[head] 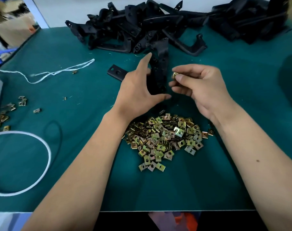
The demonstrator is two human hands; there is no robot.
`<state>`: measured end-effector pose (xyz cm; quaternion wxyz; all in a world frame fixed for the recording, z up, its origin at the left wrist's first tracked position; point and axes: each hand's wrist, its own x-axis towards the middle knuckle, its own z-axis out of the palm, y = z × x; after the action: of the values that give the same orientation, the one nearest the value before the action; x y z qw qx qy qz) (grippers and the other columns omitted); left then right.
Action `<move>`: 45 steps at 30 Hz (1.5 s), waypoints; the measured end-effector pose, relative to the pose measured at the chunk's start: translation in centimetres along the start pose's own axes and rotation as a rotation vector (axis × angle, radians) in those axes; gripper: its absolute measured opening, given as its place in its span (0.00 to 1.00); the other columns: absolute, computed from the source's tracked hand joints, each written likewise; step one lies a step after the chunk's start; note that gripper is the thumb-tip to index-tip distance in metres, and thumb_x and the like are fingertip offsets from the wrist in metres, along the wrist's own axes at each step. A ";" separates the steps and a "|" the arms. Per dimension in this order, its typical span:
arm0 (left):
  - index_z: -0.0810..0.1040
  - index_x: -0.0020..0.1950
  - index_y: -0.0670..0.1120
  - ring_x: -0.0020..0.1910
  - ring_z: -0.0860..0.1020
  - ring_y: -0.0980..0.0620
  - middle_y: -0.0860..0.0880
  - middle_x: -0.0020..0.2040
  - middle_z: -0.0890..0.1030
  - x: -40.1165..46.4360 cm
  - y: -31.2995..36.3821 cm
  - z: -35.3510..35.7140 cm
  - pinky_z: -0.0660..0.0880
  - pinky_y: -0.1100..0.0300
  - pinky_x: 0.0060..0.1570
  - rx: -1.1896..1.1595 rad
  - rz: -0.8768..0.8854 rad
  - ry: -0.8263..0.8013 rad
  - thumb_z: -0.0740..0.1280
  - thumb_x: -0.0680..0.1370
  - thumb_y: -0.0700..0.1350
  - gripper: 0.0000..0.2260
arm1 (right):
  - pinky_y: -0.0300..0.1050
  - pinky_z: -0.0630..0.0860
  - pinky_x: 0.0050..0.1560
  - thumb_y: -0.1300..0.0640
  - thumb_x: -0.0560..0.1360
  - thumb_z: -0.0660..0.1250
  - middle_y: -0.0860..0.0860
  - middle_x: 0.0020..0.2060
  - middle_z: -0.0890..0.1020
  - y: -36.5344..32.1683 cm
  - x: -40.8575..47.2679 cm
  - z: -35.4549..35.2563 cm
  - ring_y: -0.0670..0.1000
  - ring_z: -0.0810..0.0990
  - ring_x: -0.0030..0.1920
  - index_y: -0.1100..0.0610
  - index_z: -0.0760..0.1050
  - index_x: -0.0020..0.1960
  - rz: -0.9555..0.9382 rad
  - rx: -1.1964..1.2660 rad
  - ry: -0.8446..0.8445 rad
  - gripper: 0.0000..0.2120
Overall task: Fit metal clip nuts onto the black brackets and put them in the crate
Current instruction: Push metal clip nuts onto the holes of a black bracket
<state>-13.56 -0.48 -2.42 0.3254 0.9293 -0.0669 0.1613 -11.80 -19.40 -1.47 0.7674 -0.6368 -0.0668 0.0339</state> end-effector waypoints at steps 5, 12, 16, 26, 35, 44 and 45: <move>0.58 0.82 0.49 0.69 0.75 0.48 0.45 0.68 0.79 -0.1 0.0 0.2 0.67 0.63 0.65 -0.012 -0.001 0.005 0.82 0.64 0.62 0.55 | 0.38 0.79 0.34 0.70 0.78 0.68 0.52 0.39 0.84 -0.3 0.0 0.0 0.49 0.83 0.37 0.59 0.83 0.52 0.038 0.001 0.026 0.09; 0.59 0.82 0.48 0.66 0.78 0.50 0.47 0.65 0.81 0.0 0.2 0.2 0.73 0.56 0.67 -0.022 0.023 0.019 0.82 0.64 0.60 0.54 | 0.35 0.79 0.35 0.67 0.77 0.73 0.52 0.36 0.83 0.1 0.0 0.3 0.47 0.83 0.34 0.62 0.83 0.48 0.076 -0.037 -0.025 0.03; 0.59 0.82 0.48 0.64 0.78 0.51 0.48 0.63 0.82 -0.1 0.3 0.2 0.69 0.66 0.62 -0.038 0.042 0.022 0.84 0.64 0.58 0.54 | 0.37 0.76 0.29 0.61 0.78 0.74 0.51 0.31 0.81 0.2 0.1 0.4 0.47 0.80 0.29 0.59 0.83 0.42 0.031 -0.088 0.050 0.06; 0.59 0.83 0.50 0.66 0.78 0.48 0.47 0.62 0.82 -0.3 1.5 0.0 0.73 0.51 0.68 -0.020 0.157 -0.085 0.85 0.62 0.56 0.56 | 0.38 0.69 0.24 0.59 0.78 0.74 0.51 0.29 0.81 0.2 0.4 0.9 0.48 0.76 0.27 0.59 0.82 0.39 -0.033 -0.051 0.195 0.09; 0.58 0.83 0.51 0.64 0.78 0.50 0.49 0.61 0.82 -0.2 1.4 0.5 0.71 0.60 0.67 -0.049 0.169 -0.084 0.85 0.61 0.57 0.56 | 0.38 0.68 0.24 0.59 0.78 0.74 0.50 0.28 0.80 0.5 0.3 1.2 0.48 0.75 0.26 0.60 0.81 0.38 -0.017 -0.041 0.203 0.11; 0.59 0.83 0.50 0.62 0.80 0.51 0.51 0.60 0.82 -0.2 1.6 0.5 0.74 0.57 0.66 -0.068 0.178 -0.085 0.85 0.62 0.56 0.56 | 0.38 0.64 0.24 0.56 0.78 0.74 0.48 0.26 0.75 0.3 -0.1 1.6 0.46 0.70 0.25 0.56 0.80 0.36 -0.007 -0.106 0.225 0.12; 0.59 0.83 0.49 0.61 0.80 0.50 0.50 0.59 0.83 -0.2 1.6 0.5 0.75 0.54 0.65 -0.068 0.182 -0.084 0.85 0.62 0.55 0.56 | 0.38 0.64 0.24 0.56 0.78 0.74 0.48 0.25 0.74 0.3 -0.2 1.8 0.46 0.68 0.24 0.56 0.80 0.36 -0.010 -0.106 0.228 0.12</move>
<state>-13.96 -2.06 -1.93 0.3376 0.9138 -0.1701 0.1488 -12.27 -17.63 -1.45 0.7353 -0.6759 0.0160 -0.0462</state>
